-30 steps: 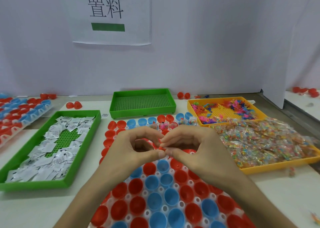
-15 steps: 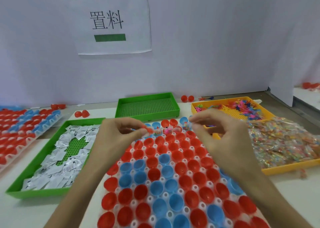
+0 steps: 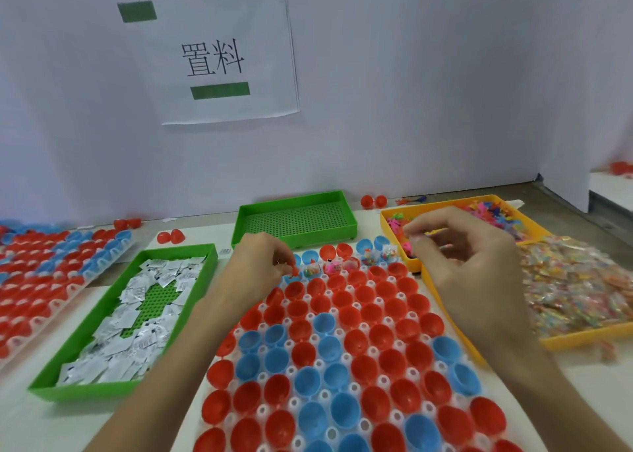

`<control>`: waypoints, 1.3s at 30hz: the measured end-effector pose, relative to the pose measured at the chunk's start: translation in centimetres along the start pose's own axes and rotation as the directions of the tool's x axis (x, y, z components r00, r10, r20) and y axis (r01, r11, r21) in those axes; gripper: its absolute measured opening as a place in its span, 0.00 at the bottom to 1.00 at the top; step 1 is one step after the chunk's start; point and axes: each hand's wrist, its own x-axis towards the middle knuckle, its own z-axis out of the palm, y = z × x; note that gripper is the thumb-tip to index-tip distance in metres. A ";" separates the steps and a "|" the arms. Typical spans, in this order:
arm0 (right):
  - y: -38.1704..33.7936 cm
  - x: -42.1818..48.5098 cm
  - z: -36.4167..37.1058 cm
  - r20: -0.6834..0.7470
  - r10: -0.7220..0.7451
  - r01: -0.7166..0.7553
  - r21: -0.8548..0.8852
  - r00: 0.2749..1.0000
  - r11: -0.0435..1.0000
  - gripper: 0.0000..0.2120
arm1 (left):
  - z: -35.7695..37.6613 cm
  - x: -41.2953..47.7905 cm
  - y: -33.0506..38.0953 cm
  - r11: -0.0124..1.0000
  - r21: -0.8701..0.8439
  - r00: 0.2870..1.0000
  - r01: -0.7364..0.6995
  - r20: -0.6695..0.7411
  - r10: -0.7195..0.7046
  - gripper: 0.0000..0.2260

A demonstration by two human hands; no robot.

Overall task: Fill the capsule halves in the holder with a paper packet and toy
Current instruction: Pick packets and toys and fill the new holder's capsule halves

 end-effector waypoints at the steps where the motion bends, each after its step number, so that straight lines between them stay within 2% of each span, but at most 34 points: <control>1: 0.0 0.0 0.0 0.001 0.004 -0.004 0.002 1.000 1.000 0.09 | 0.1 0.1 0.0 1.000 0.021 1.000 0.001 0.010 -0.001 0.04; 11: 0.3 0.2 -0.4 0.013 0.034 -0.034 0.018 0.999 0.999 0.10 | 0.1 0.3 0.7 0.995 0.096 0.999 -0.021 0.028 0.018 0.06; 17: 0.3 0.1 -0.4 0.027 0.032 -0.033 0.013 0.999 0.999 0.09 | 0.1 0.0 0.6 0.993 0.110 0.998 -0.032 -0.050 0.038 0.07; 25: 0.4 0.0 -0.2 0.040 0.015 -0.015 -0.008 0.999 1.000 0.09 | 1.2 -0.3 0.9 0.981 0.185 0.997 -0.062 0.054 0.053 0.10; 33: 0.6 0.1 -0.3 0.049 0.022 -0.021 -0.020 0.999 1.000 0.11 | 1.3 -0.5 0.7 0.995 0.090 0.999 -0.037 -0.002 0.037 0.10; 39: 0.7 0.0 -0.3 0.048 0.020 -0.019 -0.020 0.999 1.000 0.09 | 1.1 -0.2 0.3 0.993 -0.116 0.999 0.030 0.031 -0.027 0.14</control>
